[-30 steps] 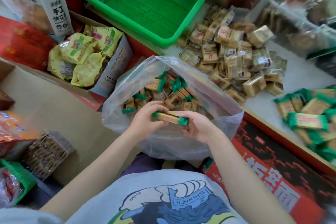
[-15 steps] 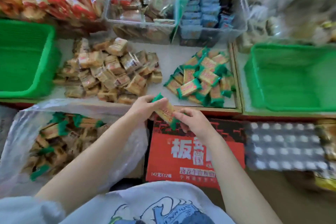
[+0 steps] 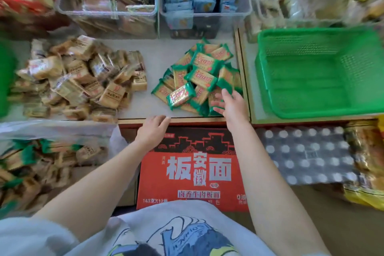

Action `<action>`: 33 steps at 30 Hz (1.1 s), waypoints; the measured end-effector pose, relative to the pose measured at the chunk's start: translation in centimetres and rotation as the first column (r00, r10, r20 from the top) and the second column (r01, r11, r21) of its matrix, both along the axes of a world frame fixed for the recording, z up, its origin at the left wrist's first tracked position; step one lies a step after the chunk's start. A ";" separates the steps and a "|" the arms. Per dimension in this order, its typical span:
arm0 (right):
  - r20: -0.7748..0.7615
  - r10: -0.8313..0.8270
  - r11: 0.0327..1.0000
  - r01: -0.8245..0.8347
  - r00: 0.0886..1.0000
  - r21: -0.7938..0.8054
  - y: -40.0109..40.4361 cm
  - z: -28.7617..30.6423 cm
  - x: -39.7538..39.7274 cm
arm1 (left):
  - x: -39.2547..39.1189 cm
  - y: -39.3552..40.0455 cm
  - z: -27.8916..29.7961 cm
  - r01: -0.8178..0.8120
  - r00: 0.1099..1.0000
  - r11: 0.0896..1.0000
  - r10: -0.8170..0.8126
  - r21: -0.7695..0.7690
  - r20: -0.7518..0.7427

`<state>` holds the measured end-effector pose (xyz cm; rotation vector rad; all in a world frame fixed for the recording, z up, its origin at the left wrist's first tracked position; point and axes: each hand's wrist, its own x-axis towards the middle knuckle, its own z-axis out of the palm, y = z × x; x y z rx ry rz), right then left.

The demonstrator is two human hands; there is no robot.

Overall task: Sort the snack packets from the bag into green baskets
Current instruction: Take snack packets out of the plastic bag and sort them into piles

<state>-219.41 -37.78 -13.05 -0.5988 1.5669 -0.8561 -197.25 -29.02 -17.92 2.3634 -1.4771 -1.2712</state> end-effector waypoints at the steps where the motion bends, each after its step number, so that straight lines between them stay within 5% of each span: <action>1: -0.005 -0.002 1.000 0.002 1.000 0.004 0.1 -0.3 -0.1 | 0.0 0.0 0.1 0.014 1.000 1.000 -0.014 -0.003 0.010; 8: -0.087 -0.084 0.996 0.084 0.993 0.005 5.0 0.5 0.7 | 0.1 0.5 0.7 0.062 0.995 0.996 -0.067 -0.065 -0.071; 13: -0.114 0.319 0.948 -0.315 0.941 0.052 9.1 2.8 7.5 | 4.4 4.6 3.6 -0.145 0.973 0.967 0.100 -0.210 -0.208; 19: -0.089 0.838 0.546 -0.816 0.539 0.190 14.9 0.4 22.4 | 19.3 18.1 0.2 -0.354 0.928 0.927 0.365 -0.123 0.080; 23: -0.012 0.946 0.316 -0.918 0.323 0.240 20.3 -3.7 33.5 | 27.6 27.3 -1.5 -0.381 0.895 0.923 0.357 0.044 0.269; 28: 0.036 0.995 0.072 -0.939 0.089 0.337 26.9 -9.3 44.6 | 32.6 35.6 -2.6 -0.307 0.925 0.932 0.244 0.193 0.292; 30: 0.094 0.987 0.078 -0.913 0.126 0.401 28.9 -12.1 47.2 | 33.4 37.5 -2.8 -0.265 0.942 0.948 0.216 0.175 0.256; 33: 0.191 0.899 0.253 -0.823 0.394 0.510 31.2 -14.5 49.3 | 33.9 38.7 -3.0 -0.241 0.954 0.966 0.218 0.093 0.205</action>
